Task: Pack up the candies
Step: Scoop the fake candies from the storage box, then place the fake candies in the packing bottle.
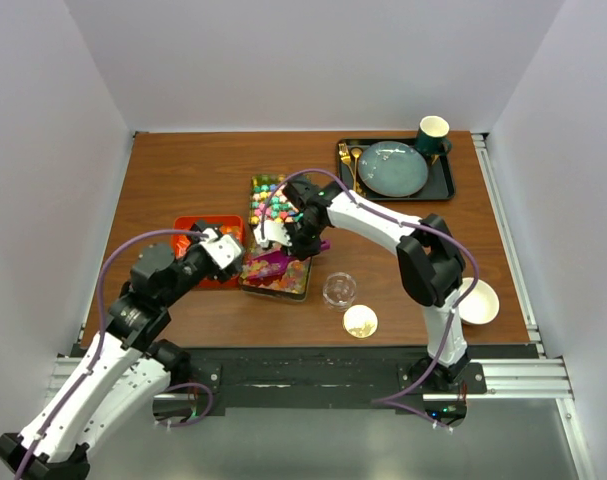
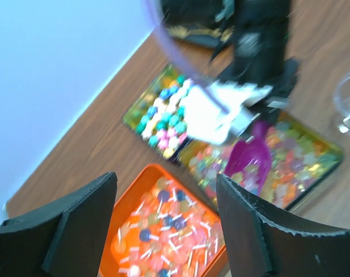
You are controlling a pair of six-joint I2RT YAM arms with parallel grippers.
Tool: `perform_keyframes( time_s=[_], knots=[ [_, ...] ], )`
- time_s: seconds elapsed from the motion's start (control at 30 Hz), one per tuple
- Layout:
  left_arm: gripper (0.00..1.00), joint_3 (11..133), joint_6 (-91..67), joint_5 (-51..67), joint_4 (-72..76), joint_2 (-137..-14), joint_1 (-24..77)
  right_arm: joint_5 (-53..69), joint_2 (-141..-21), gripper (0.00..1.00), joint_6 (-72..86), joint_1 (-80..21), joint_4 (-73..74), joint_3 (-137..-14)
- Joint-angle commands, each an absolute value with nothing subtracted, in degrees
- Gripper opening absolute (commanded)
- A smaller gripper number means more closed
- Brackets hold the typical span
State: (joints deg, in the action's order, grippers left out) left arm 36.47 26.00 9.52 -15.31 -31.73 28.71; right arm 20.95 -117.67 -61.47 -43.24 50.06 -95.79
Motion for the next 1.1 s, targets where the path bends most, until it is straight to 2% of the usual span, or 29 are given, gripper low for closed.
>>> perform_keyframes(
  time_s=[0.0,0.37,0.53,0.63,0.83,0.9,1.07],
  knots=[
    [0.75,37.27,24.87,4.13,-12.93,-34.36,26.37,27.24,-112.25,0.0,-60.11,-42.19,44.83,-90.8],
    [0.77,38.5,23.29,3.25,-7.56,-41.92,17.06,35.13,-105.3,0.0,-59.07,-38.06,36.31,-80.61],
    [0.8,39.64,21.8,2.72,-8.62,-43.94,13.89,41.83,-98.72,0.0,-44.15,-34.55,18.08,-71.4],
    [0.81,39.29,23.11,3.6,-7.21,-44.12,13.71,40.26,-93.53,0.0,-40.7,-33.41,16.08,-69.09],
    [0.82,38.32,22.68,11.15,-5.8,-44.82,13.71,36.93,-81.75,0.0,-37.01,-27.17,26.35,-69.26],
    [0.82,37.19,21.02,12.21,-4.05,-45.53,13.71,35.95,-79.47,0.0,-36.74,-24.02,34.05,-70.31],
    [0.83,32.0,20.13,13.89,3.33,-43.25,13.71,31.04,-74.72,0.0,-48.93,-20.04,52.62,-71.89]
  ],
)
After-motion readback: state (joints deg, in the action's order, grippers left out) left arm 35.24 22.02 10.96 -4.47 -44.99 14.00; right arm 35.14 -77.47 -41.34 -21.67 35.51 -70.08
